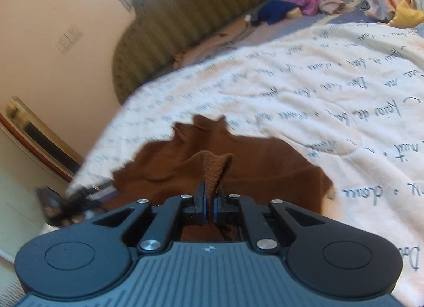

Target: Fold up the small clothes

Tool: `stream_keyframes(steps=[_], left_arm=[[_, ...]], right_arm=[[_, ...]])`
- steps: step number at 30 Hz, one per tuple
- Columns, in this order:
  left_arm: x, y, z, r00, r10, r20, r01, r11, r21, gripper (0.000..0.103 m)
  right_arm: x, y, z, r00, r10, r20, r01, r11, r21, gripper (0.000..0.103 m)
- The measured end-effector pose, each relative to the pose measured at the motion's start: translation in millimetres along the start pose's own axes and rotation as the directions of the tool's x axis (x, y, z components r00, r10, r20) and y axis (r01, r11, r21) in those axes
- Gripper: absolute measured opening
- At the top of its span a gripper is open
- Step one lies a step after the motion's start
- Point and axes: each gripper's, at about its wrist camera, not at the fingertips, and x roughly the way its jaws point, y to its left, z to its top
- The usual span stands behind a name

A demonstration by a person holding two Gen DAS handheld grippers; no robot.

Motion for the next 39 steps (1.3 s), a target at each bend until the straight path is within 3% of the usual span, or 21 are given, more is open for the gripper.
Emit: stream_keyframes(steps=[4, 5, 7, 10, 12, 13, 16, 17, 19, 20, 21, 22, 24, 26, 29, 32, 34, 35, 37, 39], left_arm=[[2, 2, 4, 0.998, 0.067, -0.001, -0.067, 0.997, 0.048, 0.085], [3, 4, 5, 0.996, 0.086, -0.003, -0.085, 0.995, 0.051, 0.085], [3, 9, 9, 0.996, 0.091, -0.010, -0.090, 0.994, 0.059, 0.086], [6, 5, 12, 0.991, 0.136, -0.014, -0.134, 0.986, 0.100, 0.089], [7, 1, 12, 0.989, 0.148, -0.024, -0.143, 0.981, 0.133, 0.090], [7, 0, 13, 0.988, 0.155, -0.028, -0.149, 0.978, 0.144, 0.090], [-2, 1, 18, 0.988, 0.156, -0.023, -0.153, 0.984, 0.097, 0.090], [-11, -1, 21, 0.988, 0.156, 0.002, -0.155, 0.985, 0.074, 0.092], [-29, -8, 22, 0.992, 0.111, 0.060, -0.114, 0.992, 0.058, 0.097], [-35, -12, 22, 0.994, 0.078, 0.078, -0.082, 0.995, 0.052, 0.101], [-39, -20, 22, 0.996, 0.044, 0.082, -0.048, 0.998, 0.045, 0.101], [-38, -26, 20, 0.997, 0.022, 0.078, -0.025, 0.999, 0.040, 0.102], [-28, -39, 15, 0.998, -0.024, 0.059, 0.021, 0.998, 0.054, 0.102], [-11, -47, 6, 0.998, -0.047, 0.040, 0.045, 0.997, 0.062, 0.102], [20, -51, -11, 1.000, 0.004, -0.009, -0.003, 0.998, 0.069, 0.102], [31, -55, -27, 0.997, 0.073, 0.019, -0.076, 0.979, 0.189, 0.102], [31, -54, -30, 0.997, 0.074, 0.020, -0.077, 0.975, 0.209, 0.102], [32, -55, -30, 0.996, 0.088, 0.012, -0.088, 0.970, 0.227, 0.102], [32, -55, -30, 0.993, 0.118, 0.011, -0.116, 0.953, 0.279, 0.102], [31, -54, -32, 0.981, 0.193, 0.020, -0.190, 0.931, 0.311, 0.101]], right_arm=[[8, -18, 0, 0.996, -0.084, -0.041, 0.086, 0.996, 0.039, 0.004], [20, -32, -5, 0.986, -0.144, -0.082, 0.148, 0.988, 0.047, 0.005], [51, -57, -17, 0.939, -0.280, -0.199, 0.293, 0.955, 0.039, 0.006], [50, -74, -17, 0.960, -0.227, -0.163, 0.253, 0.954, 0.161, 0.006], [43, -67, -14, 0.963, -0.220, -0.153, 0.244, 0.956, 0.164, 0.012], [42, -62, -13, 0.964, -0.216, -0.158, 0.238, 0.961, 0.140, 0.024], [41, -47, -20, 0.967, -0.189, -0.169, 0.205, 0.975, 0.081, 0.078], [40, -42, -25, 0.970, -0.190, -0.153, 0.199, 0.979, 0.048, 0.081], [47, -33, -33, 0.957, -0.251, -0.147, 0.249, 0.968, -0.035, 0.080], [52, -28, -35, 0.936, -0.318, -0.151, 0.308, 0.948, -0.083, 0.079], [49, -20, -38, 0.913, -0.390, -0.121, 0.374, 0.917, -0.134, 0.079], [40, -9, -40, 0.904, -0.425, -0.051, 0.411, 0.895, -0.171, 0.080], [22, 12, -43, 0.929, -0.356, 0.096, 0.369, 0.912, -0.181, 0.081], [34, 31, -43, 0.947, -0.295, 0.127, 0.313, 0.935, -0.168, 0.081], [90, 65, -49, 0.951, -0.283, 0.125, 0.303, 0.932, -0.197, 0.081], [152, 96, -63, 0.961, -0.274, 0.041, 0.275, 0.929, -0.247, 0.080], [175, 107, -77, 0.932, -0.359, 0.041, 0.352, 0.875, -0.333, 0.080], [177, 107, -86, 0.922, -0.378, 0.077, 0.378, 0.842, -0.385, 0.081], [163, 94, -91, 0.926, -0.367, 0.088, 0.371, 0.844, -0.388, 0.081], [141, 74, -94, 0.906, -0.408, 0.113, 0.419, 0.824, -0.381, 0.081]])
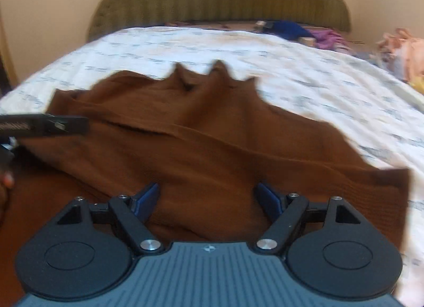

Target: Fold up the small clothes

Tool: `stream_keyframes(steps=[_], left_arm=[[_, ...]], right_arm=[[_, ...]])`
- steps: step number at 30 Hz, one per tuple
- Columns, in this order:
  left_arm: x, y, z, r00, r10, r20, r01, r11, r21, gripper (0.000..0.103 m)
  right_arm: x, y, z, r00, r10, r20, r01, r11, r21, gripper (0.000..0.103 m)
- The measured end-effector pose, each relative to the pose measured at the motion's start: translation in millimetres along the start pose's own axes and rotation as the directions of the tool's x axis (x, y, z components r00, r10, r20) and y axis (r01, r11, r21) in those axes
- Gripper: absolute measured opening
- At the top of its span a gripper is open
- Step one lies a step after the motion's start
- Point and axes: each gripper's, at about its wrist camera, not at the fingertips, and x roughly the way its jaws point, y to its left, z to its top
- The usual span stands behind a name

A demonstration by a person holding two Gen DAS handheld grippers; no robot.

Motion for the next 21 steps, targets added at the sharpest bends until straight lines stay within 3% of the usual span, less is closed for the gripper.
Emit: stream_keyframes(steps=[2, 3, 5, 7, 10, 12, 15, 17, 19, 21], left_arm=[[-1, 4, 1, 1.000, 0.004, -0.012, -0.004, 1.000, 0.006, 0.102], [0, 2, 0, 0.999, 0.034, -0.029, -0.032, 0.999, 0.040, 0.101], [0, -7, -2, 0.994, 0.099, -0.049, -0.092, 0.989, 0.118, 0.102], [-2, -7, -4, 0.989, 0.130, -0.062, -0.121, 0.983, 0.141, 0.102], [-10, -1, -3, 0.977, 0.189, -0.094, -0.171, 0.970, 0.170, 0.103], [-24, 8, -2, 0.965, 0.232, -0.123, -0.216, 0.968, 0.130, 0.103], [-56, 13, -5, 0.988, 0.132, -0.085, -0.132, 0.991, 0.011, 0.102], [-63, -1, -10, 0.996, 0.066, -0.062, -0.064, 0.998, 0.027, 0.102], [-56, -20, -17, 0.995, 0.069, -0.072, -0.062, 0.993, 0.101, 0.102], [-37, -32, -30, 0.982, 0.139, -0.125, -0.114, 0.976, 0.187, 0.103]], right_arm=[[-10, -28, -13, 1.000, -0.004, 0.013, 0.004, 1.000, 0.007, 0.084], [-15, -39, -18, 1.000, 0.022, 0.016, -0.022, 1.000, 0.018, 0.084], [-24, -52, -21, 1.000, -0.027, 0.016, 0.027, 1.000, 0.011, 0.085], [-29, -64, -23, 1.000, -0.014, -0.008, 0.015, 0.997, 0.074, 0.085], [-47, -59, -20, 0.996, -0.077, -0.047, 0.081, 0.992, 0.098, 0.086], [-67, -51, -18, 1.000, -0.016, 0.005, 0.015, 0.992, 0.127, 0.087], [-71, -41, -15, 0.997, 0.062, 0.048, -0.072, 0.972, 0.222, 0.088], [-57, -30, -14, 0.996, 0.085, 0.019, -0.088, 0.966, 0.245, 0.093], [-39, -23, -21, 0.998, 0.055, -0.030, -0.047, 0.973, 0.226, 0.096], [-33, -14, -27, 0.999, -0.029, -0.023, 0.032, 0.991, 0.131, 0.096]])
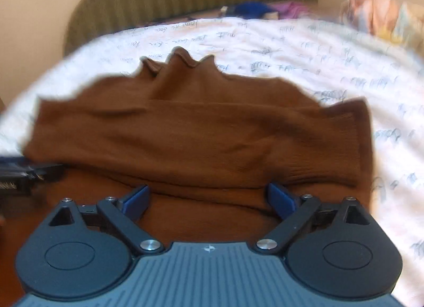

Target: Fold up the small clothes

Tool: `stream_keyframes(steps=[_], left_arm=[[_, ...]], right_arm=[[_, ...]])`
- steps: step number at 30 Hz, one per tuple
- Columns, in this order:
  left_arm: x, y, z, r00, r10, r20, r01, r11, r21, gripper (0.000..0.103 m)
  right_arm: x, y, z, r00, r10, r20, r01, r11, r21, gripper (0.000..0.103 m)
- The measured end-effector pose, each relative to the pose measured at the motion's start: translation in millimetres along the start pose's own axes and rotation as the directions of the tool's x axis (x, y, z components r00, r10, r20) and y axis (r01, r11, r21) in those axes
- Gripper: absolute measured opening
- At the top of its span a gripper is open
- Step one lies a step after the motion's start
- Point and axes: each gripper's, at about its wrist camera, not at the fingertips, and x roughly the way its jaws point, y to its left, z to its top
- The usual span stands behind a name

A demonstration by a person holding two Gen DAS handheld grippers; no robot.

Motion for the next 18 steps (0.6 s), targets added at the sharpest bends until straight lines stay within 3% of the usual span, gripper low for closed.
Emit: stream_keyframes(steps=[2, 5, 7, 8, 11, 18], left_arm=[[2, -1, -5, 0.999, 0.045, 0.026, -0.046, 0.998, 0.036, 0.103], [-13, 13, -5, 1.000, 0.009, 0.016, -0.008, 0.999, -0.040, 0.103], [-24, 10, -11, 1.000, -0.016, 0.001, 0.016, 0.999, -0.043, 0.103], [-28, 5, -18, 1.000, -0.009, -0.019, 0.008, 1.000, -0.025, 0.103], [-43, -11, -42, 0.994, 0.102, -0.042, -0.100, 0.994, 0.042, 0.103], [-93, -21, -89, 0.992, 0.120, -0.025, -0.119, 0.993, 0.024, 0.103]], right_arm=[[-9, 5, -1, 1.000, -0.014, -0.013, 0.014, 1.000, -0.026, 0.096], [-30, 10, -7, 1.000, -0.014, 0.009, 0.014, 0.999, 0.039, 0.096], [-26, 14, -16, 0.999, -0.013, -0.045, 0.017, 0.995, 0.100, 0.099], [-24, 21, -23, 0.998, -0.042, -0.048, 0.045, 0.996, 0.079, 0.099], [-37, 42, -41, 0.992, -0.126, -0.013, 0.126, 0.992, 0.017, 0.103], [-73, 61, -81, 0.986, -0.164, 0.014, 0.163, 0.986, 0.035, 0.103]])
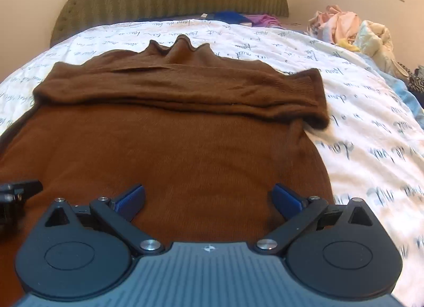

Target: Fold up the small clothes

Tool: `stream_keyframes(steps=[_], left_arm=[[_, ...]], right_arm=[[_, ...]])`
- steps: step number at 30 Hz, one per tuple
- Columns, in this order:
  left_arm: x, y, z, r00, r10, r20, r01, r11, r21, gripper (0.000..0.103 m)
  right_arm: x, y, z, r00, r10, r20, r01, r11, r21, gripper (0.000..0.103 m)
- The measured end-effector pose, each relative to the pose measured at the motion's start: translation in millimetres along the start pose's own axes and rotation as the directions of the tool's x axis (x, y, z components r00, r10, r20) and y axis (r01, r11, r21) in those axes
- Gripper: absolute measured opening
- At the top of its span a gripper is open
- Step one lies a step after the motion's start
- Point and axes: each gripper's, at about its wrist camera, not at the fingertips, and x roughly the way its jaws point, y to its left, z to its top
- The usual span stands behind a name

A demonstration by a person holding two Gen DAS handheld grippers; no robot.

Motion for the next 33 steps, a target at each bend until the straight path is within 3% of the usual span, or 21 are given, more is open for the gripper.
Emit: stream_keyframes(steps=[14, 33], left_arm=[[-37, -9, -36, 1.000, -0.007, 0.009, 0.008, 0.999, -0.051, 0.103], [-79, -17, -81, 1.000, -0.004, 0.022, 0.004, 1.000, 0.003, 0.103]], right_arm=[[-45, 10, -41, 1.000, 0.016, 0.006, -0.016, 1.000, -0.006, 0.103], [-92, 10, -88, 0.999, 0.020, 0.045, -0.019, 0.999, -0.032, 0.103]])
